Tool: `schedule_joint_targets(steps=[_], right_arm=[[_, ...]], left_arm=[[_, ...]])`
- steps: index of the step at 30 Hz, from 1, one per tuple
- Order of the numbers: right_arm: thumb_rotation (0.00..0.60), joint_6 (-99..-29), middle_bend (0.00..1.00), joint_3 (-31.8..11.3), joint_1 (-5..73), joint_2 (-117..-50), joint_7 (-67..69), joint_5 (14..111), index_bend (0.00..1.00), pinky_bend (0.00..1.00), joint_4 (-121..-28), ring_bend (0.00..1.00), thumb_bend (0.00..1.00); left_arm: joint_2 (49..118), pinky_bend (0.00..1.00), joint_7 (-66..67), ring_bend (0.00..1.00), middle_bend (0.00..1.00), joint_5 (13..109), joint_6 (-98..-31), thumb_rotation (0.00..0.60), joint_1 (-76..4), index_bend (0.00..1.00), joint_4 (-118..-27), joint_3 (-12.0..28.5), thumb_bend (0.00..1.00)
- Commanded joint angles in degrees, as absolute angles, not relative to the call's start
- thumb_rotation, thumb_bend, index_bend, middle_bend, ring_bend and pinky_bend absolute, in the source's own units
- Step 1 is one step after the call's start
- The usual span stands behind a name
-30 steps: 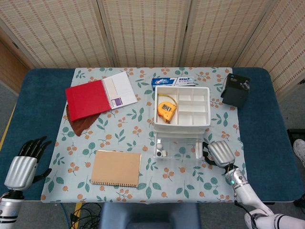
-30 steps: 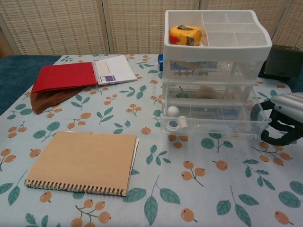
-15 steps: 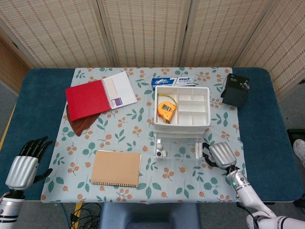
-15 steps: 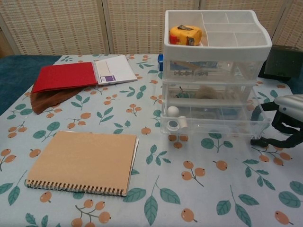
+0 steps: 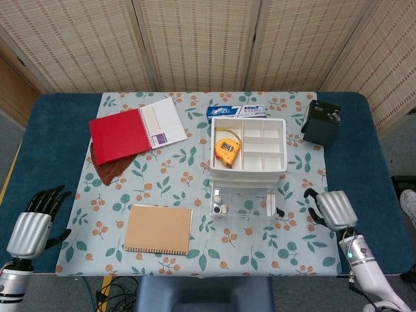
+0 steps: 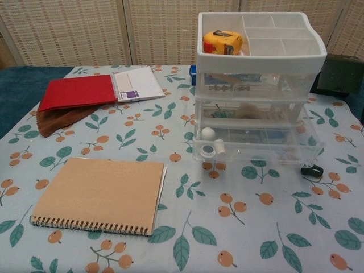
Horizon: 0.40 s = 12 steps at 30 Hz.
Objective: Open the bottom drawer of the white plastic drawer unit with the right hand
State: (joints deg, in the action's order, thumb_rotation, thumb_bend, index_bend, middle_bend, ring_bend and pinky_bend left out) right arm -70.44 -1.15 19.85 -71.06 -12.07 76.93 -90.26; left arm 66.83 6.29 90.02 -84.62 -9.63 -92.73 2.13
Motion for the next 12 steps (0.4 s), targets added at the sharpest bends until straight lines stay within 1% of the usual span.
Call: schedule_joint_targets(steps=[1,2,3,4,6,8,9,10,12], right_arm=[[0.600,-77.2,0.80,-1.9,15.9,-67.8,-10.5,78.1,0.40,1.00,-94.0,0.87,0.43],[0.600,-78.4,0.79,-1.9,15.2,-67.5,-10.0,78.6,0.40,0.99,-94.3,0.83,0.43],[0.600,-79.8,0.75,-2.0,14.4,-67.1,-9.4,79.2,0.40,0.94,-94.7,0.78,0.43],[0.600,-80.6,0.71,-2.0,13.9,-66.9,-9.0,79.7,0.40,0.88,-95.0,0.73,0.43],[0.600,-82.1,0.59,-1.7,12.9,-66.3,-8.0,80.7,0.40,0.67,-95.5,0.56,0.43],[0.600,-83.2,0.48,-1.5,12.0,-65.7,-7.2,81.5,0.37,0.50,-96.3,0.42,0.43],[0.600,-83.4,0.43,-1.4,11.6,-65.4,-6.9,81.7,0.34,0.42,-96.7,0.35,0.43],[0.600,-83.7,0.39,-1.2,11.3,-65.1,-6.6,81.9,0.31,0.37,-97.2,0.31,0.43],[0.600,-84.3,0.34,-0.9,10.5,-64.5,-6.4,82.7,0.28,0.33,-98.2,0.26,0.43]], left_arm=[[67.0,0.12,6.8,0.12,0.11,89.8,-84.6,0.600,-9.7,0.15,-92.9,2.3,0.17],[67.1,0.12,7.0,0.12,0.11,89.8,-84.6,0.600,-9.7,0.15,-93.0,2.3,0.17],[67.2,0.12,7.3,0.12,0.11,89.8,-84.7,0.600,-9.7,0.15,-93.1,2.5,0.17],[67.2,0.12,7.3,0.12,0.11,89.8,-84.8,0.600,-9.8,0.15,-93.2,2.6,0.17],[67.3,0.12,7.5,0.12,0.11,89.8,-85.1,0.600,-9.8,0.15,-93.4,2.7,0.17],[67.3,0.12,7.7,0.12,0.11,89.9,-85.1,0.600,-9.8,0.15,-93.7,2.8,0.17],[67.2,0.12,7.8,0.12,0.11,90.0,-85.2,0.600,-9.8,0.15,-93.8,2.7,0.17],[67.2,0.12,7.8,0.11,0.11,90.0,-85.2,0.600,-9.8,0.15,-93.9,2.7,0.17],[67.2,0.12,8.2,0.11,0.11,90.0,-85.3,0.600,-9.6,0.15,-94.2,2.6,0.17]])
